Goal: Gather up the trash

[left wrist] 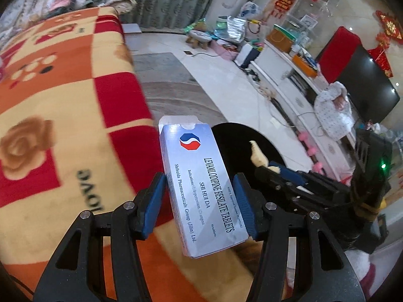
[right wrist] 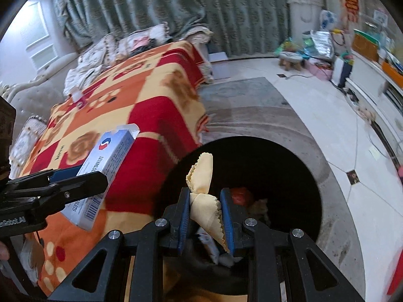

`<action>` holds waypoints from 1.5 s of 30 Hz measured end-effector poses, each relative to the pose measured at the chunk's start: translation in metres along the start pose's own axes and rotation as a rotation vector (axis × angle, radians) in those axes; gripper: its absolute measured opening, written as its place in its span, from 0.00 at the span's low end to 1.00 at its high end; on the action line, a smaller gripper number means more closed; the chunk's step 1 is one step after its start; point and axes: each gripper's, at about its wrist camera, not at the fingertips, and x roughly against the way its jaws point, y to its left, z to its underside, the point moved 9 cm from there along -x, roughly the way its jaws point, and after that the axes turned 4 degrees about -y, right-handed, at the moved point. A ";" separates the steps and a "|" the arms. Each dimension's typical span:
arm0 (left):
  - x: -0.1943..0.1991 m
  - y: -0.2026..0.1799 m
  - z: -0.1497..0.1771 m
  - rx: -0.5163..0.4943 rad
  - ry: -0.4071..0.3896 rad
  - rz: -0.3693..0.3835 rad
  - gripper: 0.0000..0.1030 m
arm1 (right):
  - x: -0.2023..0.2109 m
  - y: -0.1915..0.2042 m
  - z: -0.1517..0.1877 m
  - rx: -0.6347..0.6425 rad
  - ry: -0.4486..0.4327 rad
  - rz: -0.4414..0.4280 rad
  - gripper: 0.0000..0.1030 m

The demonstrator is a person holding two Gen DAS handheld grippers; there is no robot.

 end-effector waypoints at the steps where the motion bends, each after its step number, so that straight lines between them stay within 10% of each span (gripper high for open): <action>1: -0.003 -0.004 -0.001 0.000 0.004 0.011 0.53 | 0.001 -0.005 0.000 -0.008 0.000 0.004 0.22; 8: -0.011 -0.018 -0.007 -0.001 0.006 0.079 0.63 | 0.002 -0.025 0.000 -0.069 -0.011 0.028 0.39; 32: 0.061 0.011 -0.006 -0.082 -0.195 -0.182 0.63 | 0.050 -0.003 -0.002 -0.045 -0.129 0.120 0.41; 45: 0.112 0.010 -0.013 -0.136 -0.320 -0.216 0.63 | 0.098 0.032 -0.028 -0.002 -0.283 0.162 0.58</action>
